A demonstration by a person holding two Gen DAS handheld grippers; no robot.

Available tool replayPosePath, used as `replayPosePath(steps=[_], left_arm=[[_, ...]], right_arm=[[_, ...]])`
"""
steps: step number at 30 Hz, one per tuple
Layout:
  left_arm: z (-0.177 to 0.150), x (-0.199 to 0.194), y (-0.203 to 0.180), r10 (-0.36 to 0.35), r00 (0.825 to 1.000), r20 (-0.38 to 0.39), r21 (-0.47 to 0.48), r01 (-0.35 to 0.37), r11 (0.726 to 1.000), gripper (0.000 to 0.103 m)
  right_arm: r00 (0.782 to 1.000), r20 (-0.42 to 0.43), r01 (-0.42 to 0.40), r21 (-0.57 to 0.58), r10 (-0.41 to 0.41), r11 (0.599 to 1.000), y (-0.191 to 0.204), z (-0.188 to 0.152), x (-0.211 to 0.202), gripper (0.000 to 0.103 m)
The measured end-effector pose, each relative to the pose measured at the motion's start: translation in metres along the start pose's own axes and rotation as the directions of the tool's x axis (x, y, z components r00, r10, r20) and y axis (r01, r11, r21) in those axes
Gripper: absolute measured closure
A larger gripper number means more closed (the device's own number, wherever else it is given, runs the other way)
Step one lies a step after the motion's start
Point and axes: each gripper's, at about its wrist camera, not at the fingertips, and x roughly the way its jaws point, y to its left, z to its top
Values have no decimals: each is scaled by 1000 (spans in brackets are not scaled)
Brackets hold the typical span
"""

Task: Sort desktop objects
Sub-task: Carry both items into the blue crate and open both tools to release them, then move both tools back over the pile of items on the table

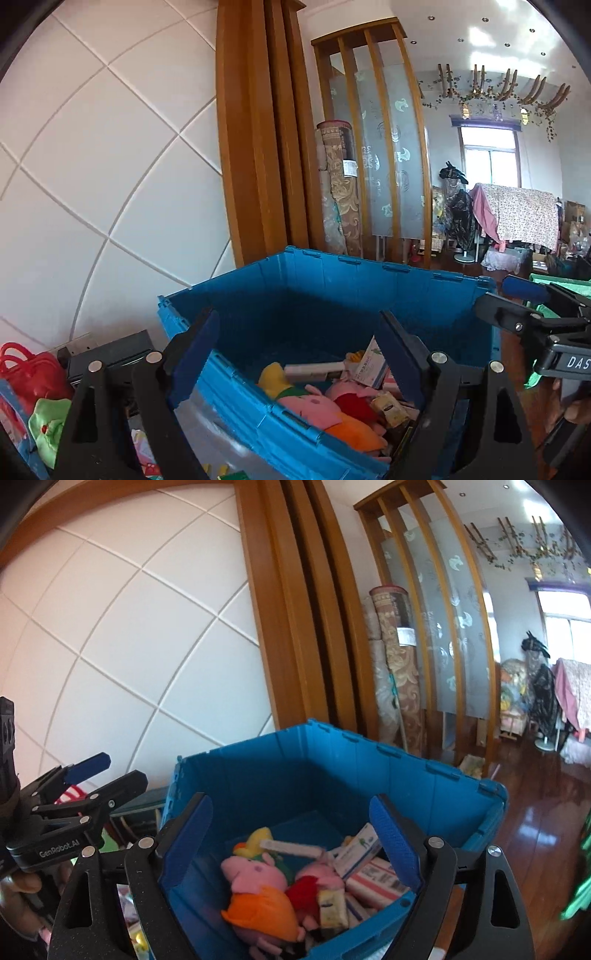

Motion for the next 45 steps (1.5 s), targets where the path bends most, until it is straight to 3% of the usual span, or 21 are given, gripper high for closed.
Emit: replayPosePath(steps=[4, 8, 12, 17, 25, 28, 31, 34, 37, 42, 45], left_arm=[[-20, -31, 20, 82, 997, -7, -11, -83, 997, 17], [-41, -69, 48, 193, 981, -8, -22, -193, 981, 17], [-73, -108, 80, 316, 948, -39, -20, -317, 948, 17], [-124, -147, 125, 449, 888, -104, -5, -451, 892, 17], [-206, -199, 177, 488, 846, -214, 25, -494, 869, 17], [-231, -209, 201, 478, 834, -275, -12, -500, 866, 17], [-249, -209, 218, 458, 837, -301, -38, -490, 871, 17], [-258, -195, 222, 435, 838, -331, -28, -469, 883, 17], [-263, -173, 225, 385, 852, -354, -51, -428, 902, 17], [-272, -121, 224, 353, 845, -401, -79, -416, 906, 17], [-279, -85, 223, 329, 836, -439, -102, -410, 906, 17]], right_arm=[[998, 9, -60, -24, 60, 998, 12, -5, -9, 8], [991, 14, -132, -32, 133, 991, 27, -8, -18, 7], [978, 3, -210, -30, 210, 977, 51, -12, -26, 6], [949, -56, -313, -66, 310, 947, 100, -28, -27, 6], [917, -187, -374, -97, 353, 922, 194, -73, -16, 6], [908, -232, -378, -92, 349, 921, 222, -94, -9, 6], [900, -281, -371, -88, 334, 924, 241, -122, 4, 6], [887, -349, -352, -88, 302, 932, 252, -150, 19, 6], [866, -415, -343, -88, 279, 935, 253, -170, 34, 6], [836, -489, -355, -131, 251, 926, 253, -184, 63, 6], [830, -500, -365, -153, 246, 919, 248, -186, 76, 6]])
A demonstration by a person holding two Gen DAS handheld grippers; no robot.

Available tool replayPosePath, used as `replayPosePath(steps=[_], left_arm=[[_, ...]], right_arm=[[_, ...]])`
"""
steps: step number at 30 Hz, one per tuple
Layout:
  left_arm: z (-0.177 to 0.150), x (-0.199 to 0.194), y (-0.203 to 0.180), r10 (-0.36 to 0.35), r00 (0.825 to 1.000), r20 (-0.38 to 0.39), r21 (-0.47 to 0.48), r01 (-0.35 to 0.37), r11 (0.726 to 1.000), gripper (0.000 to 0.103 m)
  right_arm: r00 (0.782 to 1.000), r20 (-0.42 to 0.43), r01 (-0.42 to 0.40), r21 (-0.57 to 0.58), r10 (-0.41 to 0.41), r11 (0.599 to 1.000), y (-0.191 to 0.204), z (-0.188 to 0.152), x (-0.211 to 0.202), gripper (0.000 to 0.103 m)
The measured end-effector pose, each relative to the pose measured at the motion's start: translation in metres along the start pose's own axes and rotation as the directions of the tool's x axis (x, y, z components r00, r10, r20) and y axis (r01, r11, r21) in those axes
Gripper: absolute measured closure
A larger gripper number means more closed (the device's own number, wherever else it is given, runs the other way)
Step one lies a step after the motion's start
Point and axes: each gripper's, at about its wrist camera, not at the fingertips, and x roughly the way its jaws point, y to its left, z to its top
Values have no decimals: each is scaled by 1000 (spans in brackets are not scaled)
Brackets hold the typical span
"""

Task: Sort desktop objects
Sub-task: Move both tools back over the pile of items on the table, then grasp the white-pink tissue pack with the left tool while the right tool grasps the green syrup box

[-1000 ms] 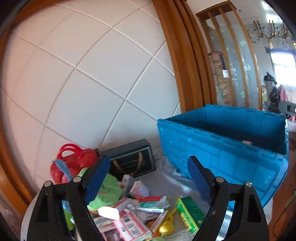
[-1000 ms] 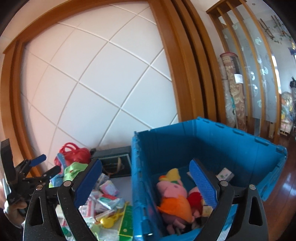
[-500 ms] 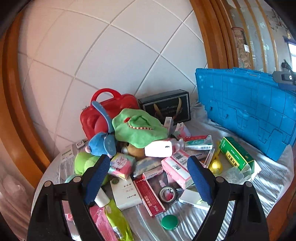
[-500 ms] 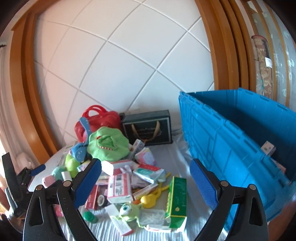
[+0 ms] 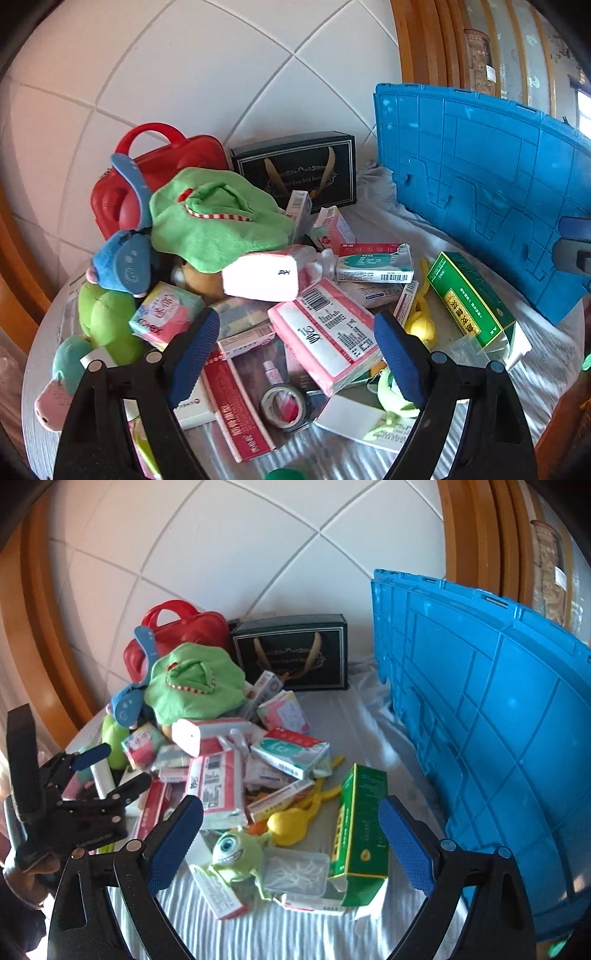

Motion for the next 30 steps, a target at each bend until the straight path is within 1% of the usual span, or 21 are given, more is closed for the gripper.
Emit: replayPosePath(steps=[4, 6, 8, 11, 13, 15, 17, 19, 20, 22, 23, 24, 26, 28, 29, 30], left_arm=[[3, 46, -13, 0, 997, -80, -53, -4, 999, 17], [3, 63, -17, -4, 994, -111, -95, -7, 995, 17], [2, 80, -21, -10, 988, -155, -125, -10, 992, 17], [-4, 100, -27, 2, 975, -221, -144, -34, 989, 17], [-7, 110, -30, 23, 967, -255, -147, -62, 987, 17], [-8, 116, -31, 31, 962, -273, -159, -77, 984, 16], [-6, 120, -33, 59, 957, -283, -146, -103, 984, 14], [-6, 126, -33, 88, 945, -315, -143, -139, 980, 6], [-7, 127, -32, 87, 941, -326, -161, -146, 976, 6], [-9, 125, -28, 82, 941, -329, -186, -150, 971, 5], [-11, 125, -27, 85, 940, -332, -182, -152, 971, 4], [-12, 127, -26, 97, 935, -340, -181, -167, 969, 0], [-15, 133, -22, 90, 930, -356, -205, -172, 964, 0], [-17, 141, -20, 77, 921, -381, -222, -172, 960, 0], [-17, 142, -20, 82, 921, -381, -219, -176, 960, 0], [-18, 141, -21, 90, 923, -374, -207, -177, 962, 0]], right_arm=[[999, -39, -16, -7, 15, 1000, -18, 2, 18, 6], [998, -61, -25, -7, 25, 1000, -27, 2, 28, 6], [996, -84, -34, -5, 33, 999, -34, 1, 38, 6], [992, -113, -57, -10, 55, 998, -40, -3, 50, 6], [989, -137, -64, -17, 61, 998, -43, -6, 59, 6], [983, -168, -74, -12, 71, 997, -47, -9, 70, 6], [978, -200, -68, -10, 65, 998, -50, -12, 82, 6], [970, -237, -60, -2, 57, 998, -55, -17, 96, 6], [964, -260, -53, 0, 51, 999, -57, -19, 103, 6], [954, -295, -55, 13, 57, 998, -61, -23, 116, 6], [951, -302, -58, 21, 62, 998, -63, -24, 121, 6], [949, -308, -57, 24, 62, 998, -65, -26, 125, 6], [940, -338, -47, 27, 54, 999, -67, -30, 137, 6], [930, -365, -30, 39, 43, 999, -69, -32, 150, 6], [925, -378, -25, 45, 41, 999, -70, -34, 155, 4], [927, -375, -9, 34, 21, 999, -70, -34, 157, 5]])
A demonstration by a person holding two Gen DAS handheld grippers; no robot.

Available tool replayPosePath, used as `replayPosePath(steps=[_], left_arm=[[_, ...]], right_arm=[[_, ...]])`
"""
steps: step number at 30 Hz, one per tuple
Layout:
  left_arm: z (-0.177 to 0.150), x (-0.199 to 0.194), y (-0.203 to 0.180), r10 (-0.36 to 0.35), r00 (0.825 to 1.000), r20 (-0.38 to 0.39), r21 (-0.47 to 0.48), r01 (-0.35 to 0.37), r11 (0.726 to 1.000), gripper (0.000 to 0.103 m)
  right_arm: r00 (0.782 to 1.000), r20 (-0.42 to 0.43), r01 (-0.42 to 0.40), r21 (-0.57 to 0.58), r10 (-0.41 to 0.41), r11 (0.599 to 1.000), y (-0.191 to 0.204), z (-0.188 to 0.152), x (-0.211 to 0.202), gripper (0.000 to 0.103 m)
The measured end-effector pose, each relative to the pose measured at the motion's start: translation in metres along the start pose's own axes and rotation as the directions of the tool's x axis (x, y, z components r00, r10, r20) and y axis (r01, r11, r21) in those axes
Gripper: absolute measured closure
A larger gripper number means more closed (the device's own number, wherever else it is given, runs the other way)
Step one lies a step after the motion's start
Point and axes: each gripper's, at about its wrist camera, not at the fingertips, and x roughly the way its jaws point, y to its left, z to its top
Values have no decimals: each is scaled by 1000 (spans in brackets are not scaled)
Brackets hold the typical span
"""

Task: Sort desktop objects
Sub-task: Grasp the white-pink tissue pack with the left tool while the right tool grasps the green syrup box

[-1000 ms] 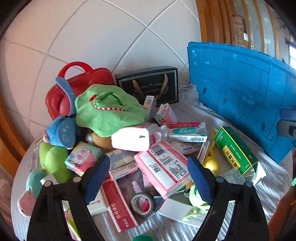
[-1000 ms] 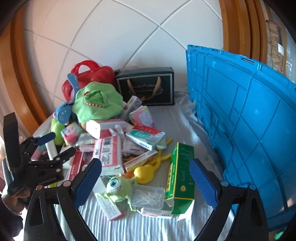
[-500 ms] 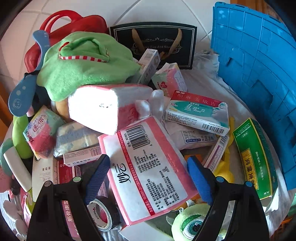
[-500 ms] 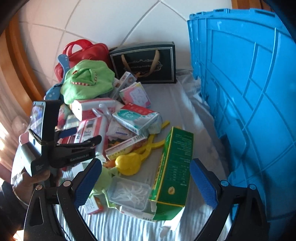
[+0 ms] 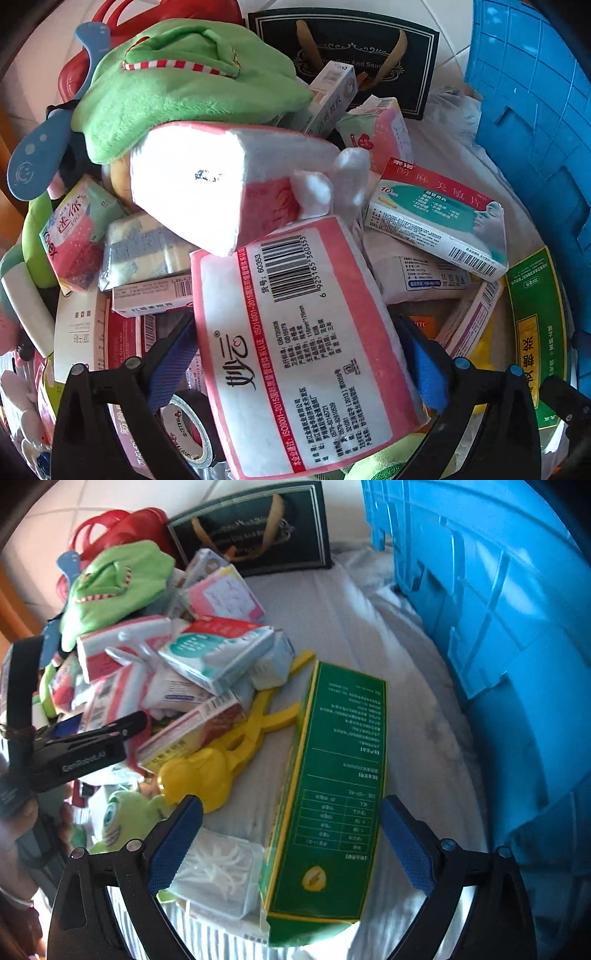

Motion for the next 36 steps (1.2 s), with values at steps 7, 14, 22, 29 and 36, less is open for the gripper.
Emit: replayPosePath(steps=[7, 14, 22, 29, 36], left_arm=[[-11, -4, 8, -35, 999, 40, 44, 33, 998, 1], [-14, -2, 16, -82, 996, 43, 60, 79, 995, 3], [-30, -29, 35, -144, 986, 86, 83, 137, 987, 9], [-27, -86, 48, -172, 960, 221, 162, 137, 977, 9], [3, -159, 35, -271, 891, 365, 289, 169, 942, 9]], right_arm=[[996, -51, 73, 40, -71, 997, -13, 2, 21, 26], [992, -86, 102, 60, -97, 993, -18, -9, 41, 49], [995, 30, 96, 9, -97, 995, 10, -33, -2, 50], [979, 184, 89, 14, -90, 996, 39, -41, -70, 50], [921, 382, 62, 50, -76, 997, 70, -38, -150, 49]])
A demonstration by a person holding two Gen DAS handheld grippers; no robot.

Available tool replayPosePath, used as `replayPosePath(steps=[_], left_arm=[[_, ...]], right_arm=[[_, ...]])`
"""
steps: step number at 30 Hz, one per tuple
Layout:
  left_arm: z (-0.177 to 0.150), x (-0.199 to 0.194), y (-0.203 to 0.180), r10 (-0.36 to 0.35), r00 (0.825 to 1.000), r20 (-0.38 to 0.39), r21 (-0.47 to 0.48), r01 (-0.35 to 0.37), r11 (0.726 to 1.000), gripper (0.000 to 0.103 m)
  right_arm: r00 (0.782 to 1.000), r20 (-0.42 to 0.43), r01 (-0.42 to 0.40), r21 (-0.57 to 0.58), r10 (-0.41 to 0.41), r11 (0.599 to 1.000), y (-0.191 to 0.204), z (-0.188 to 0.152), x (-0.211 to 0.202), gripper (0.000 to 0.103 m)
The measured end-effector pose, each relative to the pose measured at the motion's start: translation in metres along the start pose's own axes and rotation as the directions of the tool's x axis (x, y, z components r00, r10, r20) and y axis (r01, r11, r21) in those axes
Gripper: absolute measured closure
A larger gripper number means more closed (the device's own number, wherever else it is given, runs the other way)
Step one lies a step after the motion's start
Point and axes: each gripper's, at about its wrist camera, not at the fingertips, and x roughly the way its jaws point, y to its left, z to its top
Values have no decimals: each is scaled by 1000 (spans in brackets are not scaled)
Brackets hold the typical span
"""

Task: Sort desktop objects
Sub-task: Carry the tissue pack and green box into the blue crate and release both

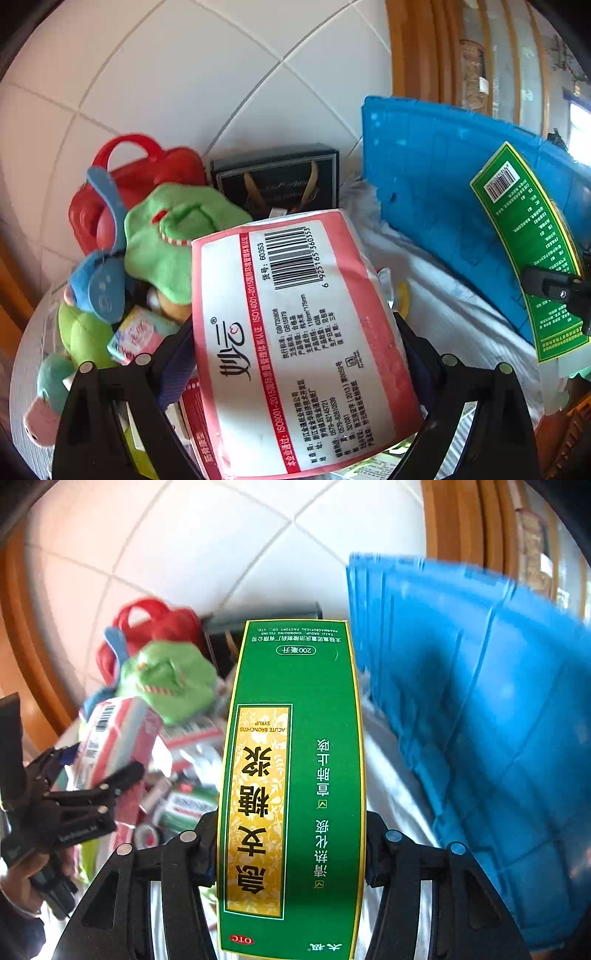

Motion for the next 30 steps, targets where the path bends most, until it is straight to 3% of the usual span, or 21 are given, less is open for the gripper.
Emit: replayPosePath(steps=[5, 10, 13, 18, 24, 27, 30], left_arm=[[42, -44, -28, -108, 986, 130, 75, 99, 992, 9], [85, -83, -67, -221, 944, 245, 144, 190, 971, 9], [111, -95, -100, -273, 922, 274, 184, 228, 956, 9], [157, -92, -166, -337, 889, 310, 236, 272, 933, 8], [208, -60, -247, -373, 878, 299, 254, 304, 918, 8], [226, -46, -282, -354, 887, 296, 259, 282, 924, 6], [243, -33, -303, -337, 895, 292, 262, 264, 928, 6]], right_arm=[[989, 144, 15, 39, -21, 999, 3, 15, -70, 49], [957, 273, 84, 66, -98, 994, -9, 24, -139, 49], [932, 338, 107, 87, -131, 990, -28, 29, -175, 49], [906, 383, 139, 135, -181, 981, -79, 53, -193, 49], [887, 395, 182, 176, -238, 968, -162, 93, -199, 49], [878, 399, 191, 212, -264, 958, -207, 108, -200, 49], [871, 373, 238, 250, -319, 939, -246, 126, -193, 38]])
